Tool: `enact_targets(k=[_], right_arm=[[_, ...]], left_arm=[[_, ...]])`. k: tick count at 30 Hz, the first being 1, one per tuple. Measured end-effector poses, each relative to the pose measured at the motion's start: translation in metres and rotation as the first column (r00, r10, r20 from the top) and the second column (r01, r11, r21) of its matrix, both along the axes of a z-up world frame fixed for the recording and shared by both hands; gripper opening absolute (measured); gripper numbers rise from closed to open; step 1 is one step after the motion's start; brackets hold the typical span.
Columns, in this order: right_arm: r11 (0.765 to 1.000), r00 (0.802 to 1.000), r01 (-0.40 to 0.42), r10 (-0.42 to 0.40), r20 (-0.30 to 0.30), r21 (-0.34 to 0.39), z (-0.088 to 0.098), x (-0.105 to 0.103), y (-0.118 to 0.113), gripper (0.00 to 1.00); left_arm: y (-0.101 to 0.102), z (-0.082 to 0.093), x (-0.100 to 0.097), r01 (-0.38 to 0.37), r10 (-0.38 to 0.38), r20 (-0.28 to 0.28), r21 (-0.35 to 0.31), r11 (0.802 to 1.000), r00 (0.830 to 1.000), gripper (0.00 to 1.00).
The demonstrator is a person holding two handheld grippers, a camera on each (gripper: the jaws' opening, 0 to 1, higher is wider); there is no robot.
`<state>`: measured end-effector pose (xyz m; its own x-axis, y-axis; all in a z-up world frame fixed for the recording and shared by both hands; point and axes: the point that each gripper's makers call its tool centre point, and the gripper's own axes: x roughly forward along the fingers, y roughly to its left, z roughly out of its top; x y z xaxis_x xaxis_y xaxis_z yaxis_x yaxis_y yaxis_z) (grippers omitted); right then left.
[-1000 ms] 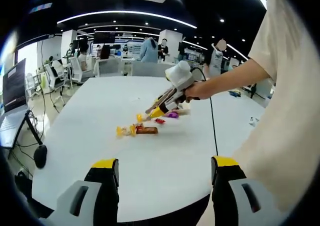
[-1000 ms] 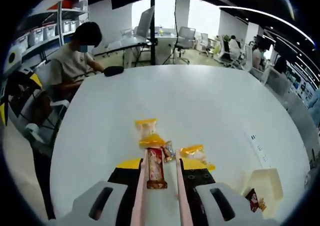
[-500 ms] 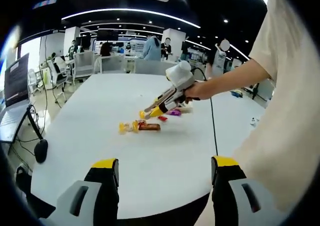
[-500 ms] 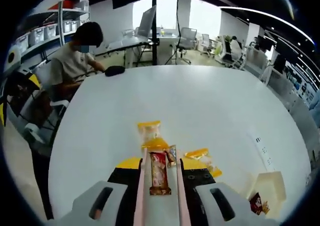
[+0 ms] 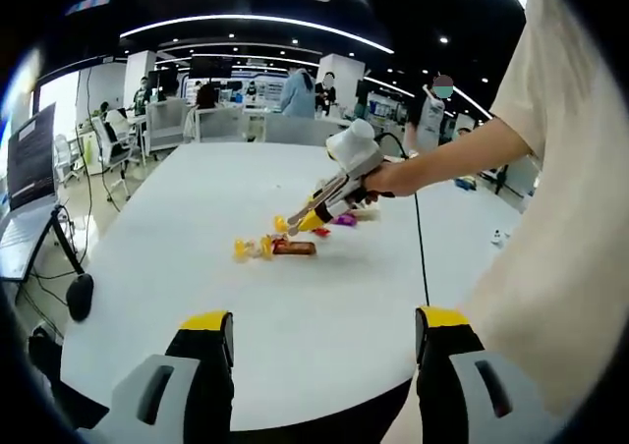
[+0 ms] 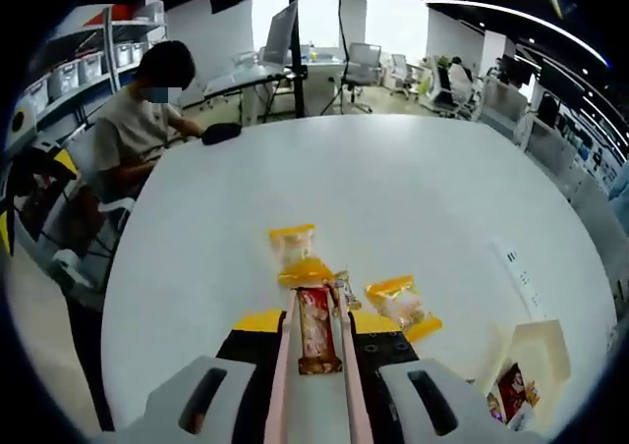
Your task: Place the target food into the container with the food tongs after gripping and lifting it, then release it inside without dropping or visibly crushing the food.
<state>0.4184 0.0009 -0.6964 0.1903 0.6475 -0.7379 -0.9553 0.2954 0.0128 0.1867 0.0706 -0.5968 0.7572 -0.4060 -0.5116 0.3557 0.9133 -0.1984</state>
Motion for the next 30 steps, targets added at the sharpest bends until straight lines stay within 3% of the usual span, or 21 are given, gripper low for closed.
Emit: enact_targets(k=[30], right_arm=[[0.986,0.999,-0.035,0.030,-0.034,-0.163,-0.037,-0.007,-0.011,0.25]], left_arm=[[0.010,-0.006,-0.003,-0.013,0.013,-0.008,-0.014,1.000,1.000,0.74]])
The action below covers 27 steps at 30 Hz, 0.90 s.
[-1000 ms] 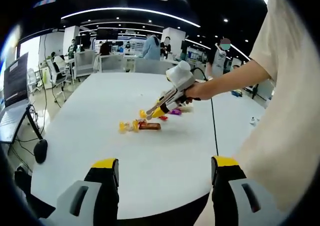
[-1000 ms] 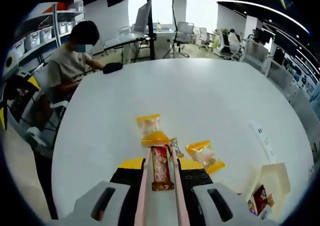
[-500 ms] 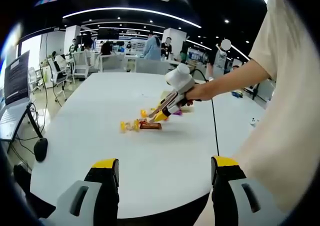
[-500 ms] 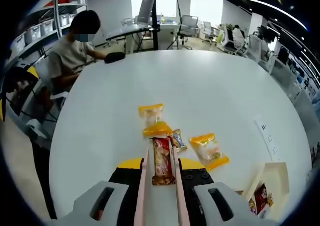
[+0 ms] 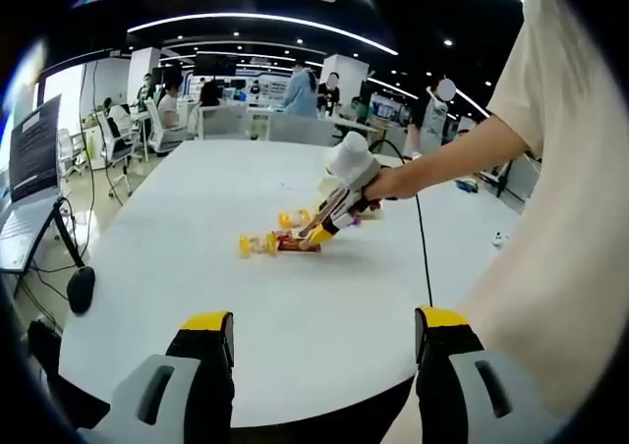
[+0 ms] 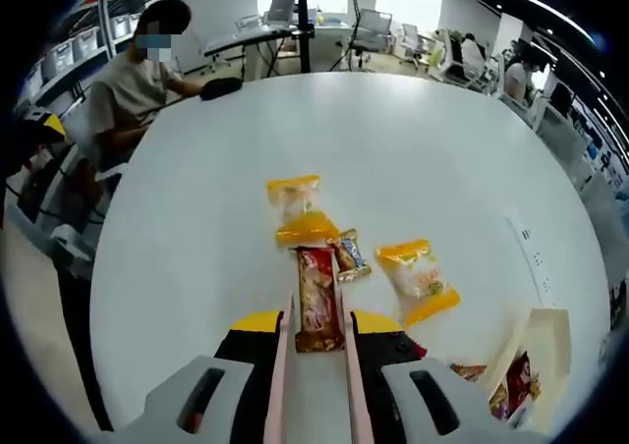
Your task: Place the target food into the container with the food tongs after gripping and lifting it, then release it inside without dropping or visibly crushing the food.
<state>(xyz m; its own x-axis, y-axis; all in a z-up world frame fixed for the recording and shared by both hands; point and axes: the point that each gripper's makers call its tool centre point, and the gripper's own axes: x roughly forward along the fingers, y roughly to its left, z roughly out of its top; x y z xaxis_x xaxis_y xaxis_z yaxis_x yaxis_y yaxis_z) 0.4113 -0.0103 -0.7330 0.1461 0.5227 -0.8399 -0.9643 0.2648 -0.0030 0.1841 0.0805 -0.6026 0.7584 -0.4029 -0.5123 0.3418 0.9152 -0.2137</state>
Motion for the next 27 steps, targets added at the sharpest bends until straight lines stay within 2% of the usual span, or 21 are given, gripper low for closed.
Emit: enact_targets(k=[9,27], right_arm=[[1.000,1.000,0.004,-0.004,-0.007,-0.026,-0.0064,-0.0008,0.0004,0.25],[0.999,1.000,0.027,-0.027,-0.016,-0.025,-0.0083,0.0001,-0.0014,0.23]], left_arm=[[0.0024,-0.0038,-0.0026,-0.008,0.008,-0.011,-0.006,1.000,1.000,0.74],[0.0027,-0.0047,-0.0024,-0.010,0.010,-0.014,-0.010,1.000,1.000,0.74]])
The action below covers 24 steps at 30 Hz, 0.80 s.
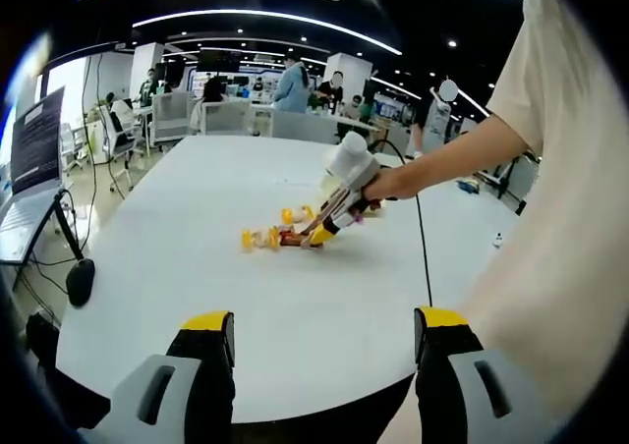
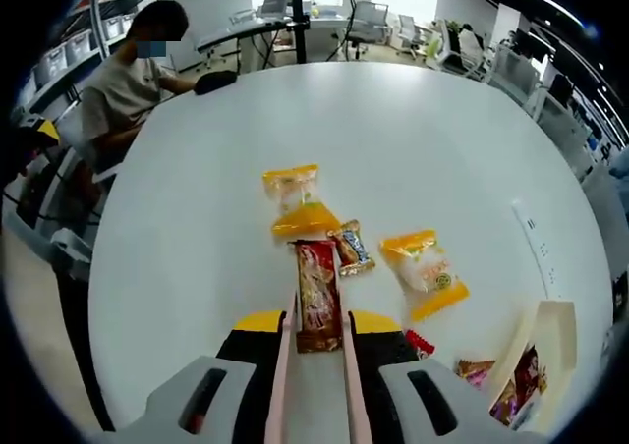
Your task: Place the target food into the container with the food tongs after gripping and lifting it, then release it inside without dropping or visibly crushing the food.
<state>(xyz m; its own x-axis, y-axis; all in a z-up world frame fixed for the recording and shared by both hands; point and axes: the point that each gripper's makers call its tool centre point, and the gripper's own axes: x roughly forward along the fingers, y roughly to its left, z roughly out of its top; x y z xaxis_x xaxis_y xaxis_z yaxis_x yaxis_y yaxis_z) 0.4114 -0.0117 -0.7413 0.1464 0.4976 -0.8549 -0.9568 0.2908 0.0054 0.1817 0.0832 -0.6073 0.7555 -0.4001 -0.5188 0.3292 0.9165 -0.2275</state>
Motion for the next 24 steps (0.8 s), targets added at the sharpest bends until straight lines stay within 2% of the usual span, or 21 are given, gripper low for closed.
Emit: enact_targets(k=[16,24], right_arm=[[0.999,0.999,0.032,-0.032,0.007,0.007,0.001,-0.001,-0.001,0.22],[0.998,0.999,0.043,-0.043,0.015,0.045,0.014,0.000,0.001,0.22]], left_arm=[[0.000,0.001,-0.003,-0.001,0.001,0.000,0.003,1.000,1.000,0.74],[-0.002,0.002,-0.003,0.009,-0.009,0.001,0.005,1.000,1.000,0.74]])
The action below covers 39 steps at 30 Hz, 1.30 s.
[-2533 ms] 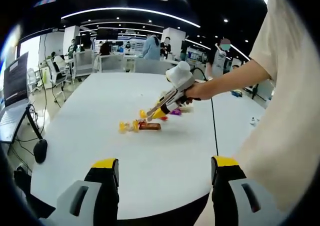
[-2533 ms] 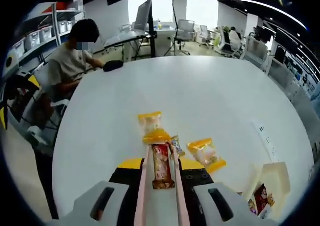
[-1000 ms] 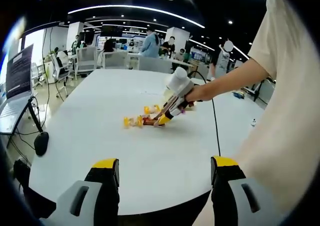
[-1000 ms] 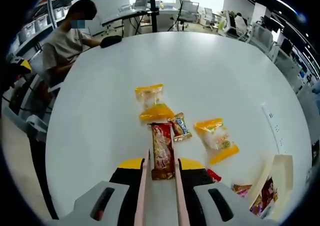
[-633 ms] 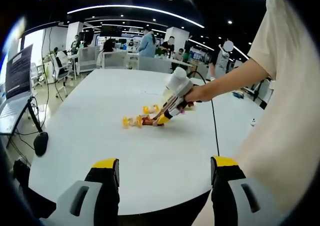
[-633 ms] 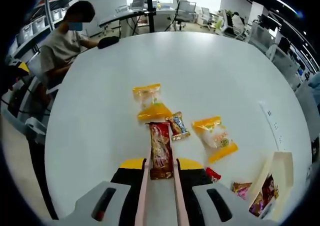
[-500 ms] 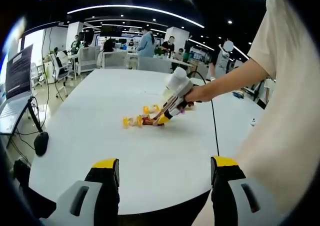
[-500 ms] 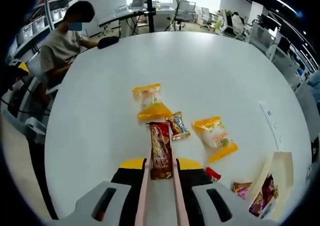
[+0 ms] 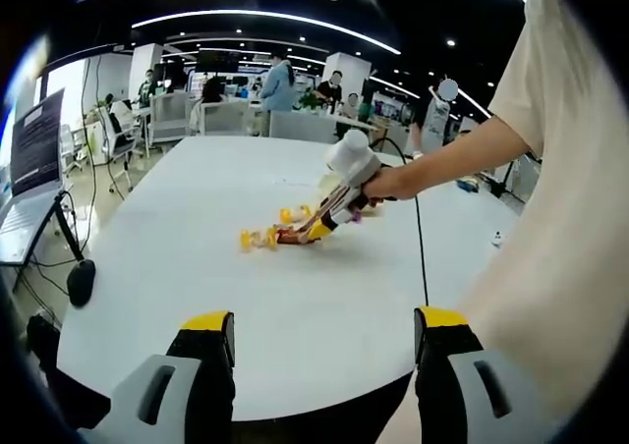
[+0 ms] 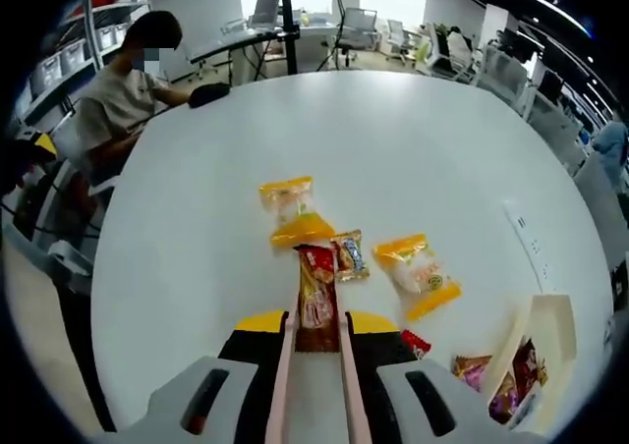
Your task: Place the target food into the container with the food tongs after gripping and lifting it, then release it inside without dropping or visibly crushing the food.
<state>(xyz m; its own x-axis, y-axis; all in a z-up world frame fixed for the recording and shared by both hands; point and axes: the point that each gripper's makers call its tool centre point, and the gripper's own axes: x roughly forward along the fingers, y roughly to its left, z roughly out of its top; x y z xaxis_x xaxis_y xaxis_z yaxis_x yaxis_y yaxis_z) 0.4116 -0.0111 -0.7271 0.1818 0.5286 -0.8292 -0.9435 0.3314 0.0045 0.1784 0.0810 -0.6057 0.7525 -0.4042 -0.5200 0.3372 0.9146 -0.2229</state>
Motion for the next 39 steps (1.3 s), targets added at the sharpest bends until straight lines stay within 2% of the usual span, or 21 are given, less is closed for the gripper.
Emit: enact_targets(k=[8,22,35,39], right_arm=[[1.000,1.000,0.007,-0.007,0.007,0.007,0.007,0.000,-0.008,0.21],[0.999,0.998,0.024,-0.026,0.061,0.035,0.032,0.009,-0.024,0.21],[0.995,0.989,0.067,-0.077,0.126,0.076,0.060,0.030,-0.044,0.21],[0.989,0.981,0.108,-0.121,0.148,0.098,0.071,0.043,-0.060,0.21]], left_arm=[[-0.004,0.004,0.004,0.016,-0.016,0.013,0.004,1.000,1.000,0.74],[-0.019,0.007,0.009,0.053,-0.053,0.028,0.003,0.999,0.998,0.74],[-0.032,0.011,0.013,0.083,-0.083,0.043,0.010,0.997,0.996,0.74],[-0.042,0.010,0.014,0.105,-0.105,0.042,0.008,0.994,0.994,0.74]])
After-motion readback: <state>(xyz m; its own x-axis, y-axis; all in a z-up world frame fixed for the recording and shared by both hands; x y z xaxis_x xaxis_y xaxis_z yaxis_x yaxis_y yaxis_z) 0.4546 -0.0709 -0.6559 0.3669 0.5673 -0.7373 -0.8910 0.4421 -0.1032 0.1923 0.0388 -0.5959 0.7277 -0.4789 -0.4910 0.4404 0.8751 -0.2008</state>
